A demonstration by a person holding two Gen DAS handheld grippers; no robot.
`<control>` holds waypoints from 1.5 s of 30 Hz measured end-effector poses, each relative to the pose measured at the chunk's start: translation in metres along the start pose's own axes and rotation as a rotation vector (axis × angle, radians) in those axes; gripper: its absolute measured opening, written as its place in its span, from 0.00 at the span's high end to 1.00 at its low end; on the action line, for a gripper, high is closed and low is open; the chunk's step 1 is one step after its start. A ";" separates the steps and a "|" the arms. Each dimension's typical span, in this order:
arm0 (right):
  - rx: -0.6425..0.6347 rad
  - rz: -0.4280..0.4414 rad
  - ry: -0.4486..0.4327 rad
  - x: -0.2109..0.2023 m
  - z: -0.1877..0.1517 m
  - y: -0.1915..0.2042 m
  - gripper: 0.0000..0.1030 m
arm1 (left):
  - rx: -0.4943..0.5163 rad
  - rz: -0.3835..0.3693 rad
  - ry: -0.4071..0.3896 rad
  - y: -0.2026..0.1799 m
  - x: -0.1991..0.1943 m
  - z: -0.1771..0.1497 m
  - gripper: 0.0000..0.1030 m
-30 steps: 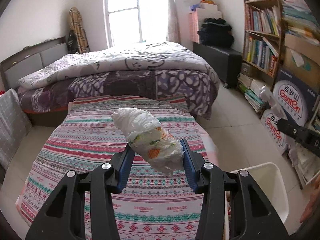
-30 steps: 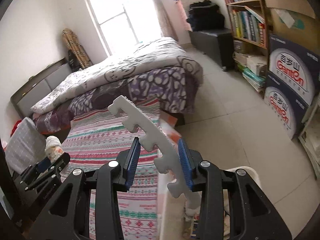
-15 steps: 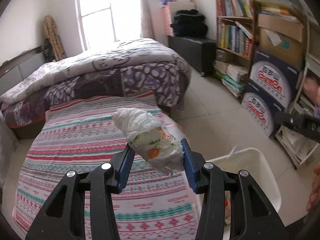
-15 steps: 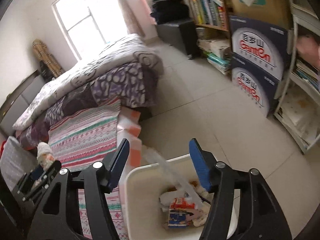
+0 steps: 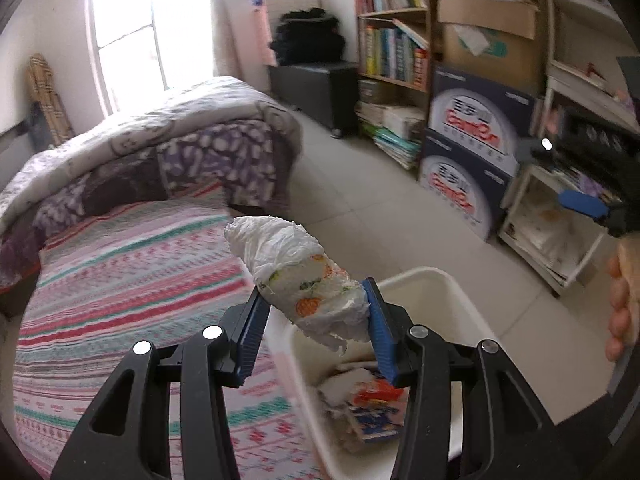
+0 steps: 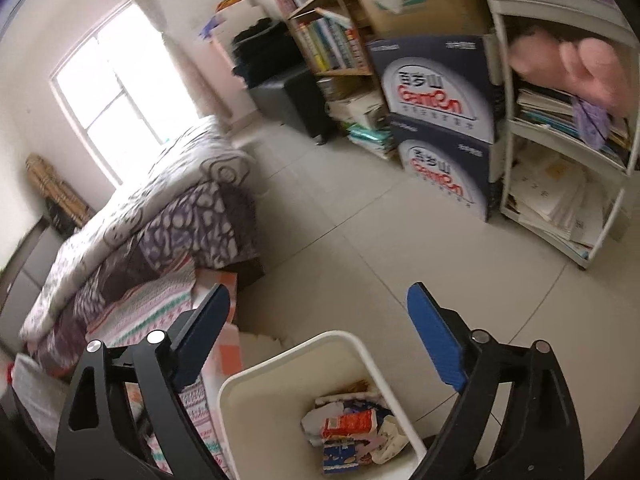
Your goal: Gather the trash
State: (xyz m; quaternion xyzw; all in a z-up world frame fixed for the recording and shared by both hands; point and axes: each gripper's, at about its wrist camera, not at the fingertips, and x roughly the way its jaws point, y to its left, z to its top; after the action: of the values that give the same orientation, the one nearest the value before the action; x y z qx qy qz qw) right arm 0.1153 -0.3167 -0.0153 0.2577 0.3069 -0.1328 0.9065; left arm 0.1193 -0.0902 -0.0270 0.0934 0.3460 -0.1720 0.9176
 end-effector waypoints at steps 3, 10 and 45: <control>0.019 -0.011 -0.011 -0.001 0.003 -0.006 0.12 | 0.008 -0.092 0.033 -0.016 0.004 -0.003 0.50; 0.022 -0.025 -0.024 -0.005 0.006 -0.010 0.08 | 0.002 -0.246 0.074 -0.037 0.004 -0.005 0.26; -0.365 0.049 -0.272 -0.083 -0.092 0.096 0.07 | -0.325 0.319 -0.253 0.094 -0.122 -0.044 0.07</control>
State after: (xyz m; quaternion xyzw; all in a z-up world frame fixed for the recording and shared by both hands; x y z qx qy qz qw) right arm 0.0444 -0.1798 0.0113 0.0764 0.1942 -0.0863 0.9742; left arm 0.0430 0.0398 0.0271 -0.0240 0.2324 0.0222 0.9721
